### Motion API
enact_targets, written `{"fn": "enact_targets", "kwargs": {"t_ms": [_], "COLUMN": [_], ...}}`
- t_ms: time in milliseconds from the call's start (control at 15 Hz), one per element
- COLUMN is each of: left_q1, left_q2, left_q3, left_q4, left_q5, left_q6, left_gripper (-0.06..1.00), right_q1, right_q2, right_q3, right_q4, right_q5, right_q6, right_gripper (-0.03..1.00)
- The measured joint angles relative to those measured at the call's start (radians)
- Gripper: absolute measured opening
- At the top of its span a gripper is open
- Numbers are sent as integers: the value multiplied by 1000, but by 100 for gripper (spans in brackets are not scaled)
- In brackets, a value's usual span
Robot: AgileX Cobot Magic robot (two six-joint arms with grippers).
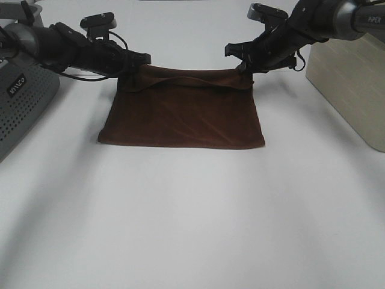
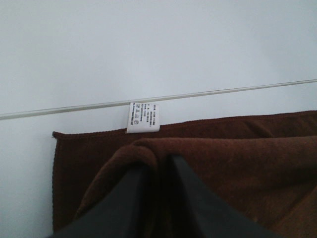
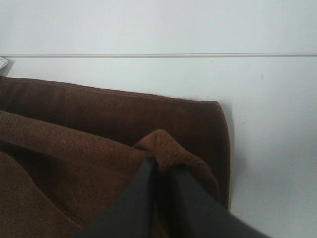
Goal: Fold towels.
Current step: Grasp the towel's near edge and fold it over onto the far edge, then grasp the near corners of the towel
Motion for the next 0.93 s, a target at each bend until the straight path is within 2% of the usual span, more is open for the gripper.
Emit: {"fn": "enact_targets", "kwargs": {"t_ms": [67, 200, 267, 333, 533, 733, 867, 933], "left_q1": [0, 0, 0, 0, 7, 45, 71, 78], "left_q2": [1, 1, 0, -5, -44, -66, -65, -65], "left_q3": [-3, -5, -5, -5, -5, -7, -8, -8], "left_q4": [4, 14, 32, 55, 180, 263, 277, 280], "left_q5": [-4, -5, -2, 6, 107, 206, 272, 296], "left_q6": [0, 3, 3, 3, -12, -190, -310, -333], "left_gripper": [30, 64, 79, 87, 91, 91, 91, 91], "right_q1": [0, 0, 0, 0, 0, 0, 0, 0], "right_q2": [2, 2, -2, -12, -64, -101, -121, -128], "right_q3": [0, 0, 0, 0, -2, -2, -2, -2], "right_q4": [0, -6, -13, -27, -71, -77, -78, -78], "right_q5": [-12, -11, 14, 54, 156, 242, 273, 282], "right_q6": [0, 1, 1, 1, 1, 26, 56, 60], "right_gripper": [22, 58, 72, 79, 84, 84, 84, 84]}}
